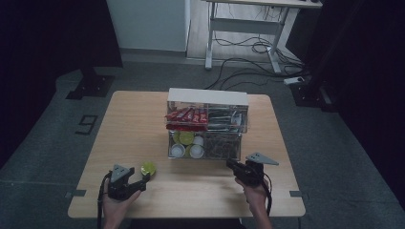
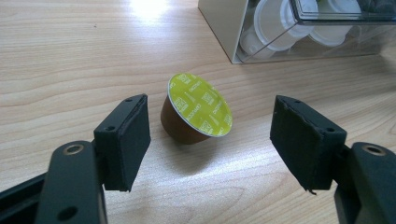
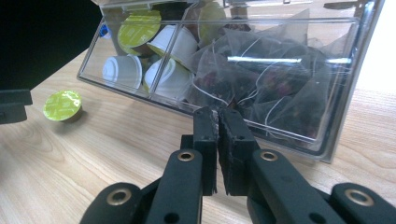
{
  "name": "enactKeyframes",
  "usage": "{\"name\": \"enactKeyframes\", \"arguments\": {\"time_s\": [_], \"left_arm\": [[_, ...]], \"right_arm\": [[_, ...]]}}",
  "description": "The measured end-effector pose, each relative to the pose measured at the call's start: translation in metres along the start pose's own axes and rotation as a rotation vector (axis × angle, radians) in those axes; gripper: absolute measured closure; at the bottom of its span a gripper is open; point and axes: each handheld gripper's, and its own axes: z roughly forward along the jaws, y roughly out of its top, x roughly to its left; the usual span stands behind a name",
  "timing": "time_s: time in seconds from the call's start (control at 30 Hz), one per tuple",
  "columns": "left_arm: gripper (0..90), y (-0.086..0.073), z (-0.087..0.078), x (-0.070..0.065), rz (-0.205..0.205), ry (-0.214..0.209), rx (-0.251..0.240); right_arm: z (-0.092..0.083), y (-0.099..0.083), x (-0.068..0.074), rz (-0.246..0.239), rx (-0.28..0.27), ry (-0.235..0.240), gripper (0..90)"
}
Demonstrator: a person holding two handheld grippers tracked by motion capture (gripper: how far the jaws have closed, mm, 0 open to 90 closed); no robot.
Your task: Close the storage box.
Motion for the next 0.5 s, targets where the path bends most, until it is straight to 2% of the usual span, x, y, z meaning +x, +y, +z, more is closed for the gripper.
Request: {"name": "enactKeyframes", "arguments": {"time_s": [0.23,0.4,0.5], "left_arm": [[28.8,0.000,0.000,0.001,0.001,0.000,0.004],[28.8,-0.001,0.000,0.003,-0.002,-0.001,0.007],[28.9,-0.001,0.000,0.004,-0.004,-0.004,0.011]], "right_arm": [[-0.006,0.001,-0.003,-0.006,-0.060,-0.038,76.1],[-0.012,0.003,-0.009,-0.017,-0.088,-0.051,59.8],[-0.017,0.002,-0.012,-0.007,-0.114,-0.053,53.8]]}}
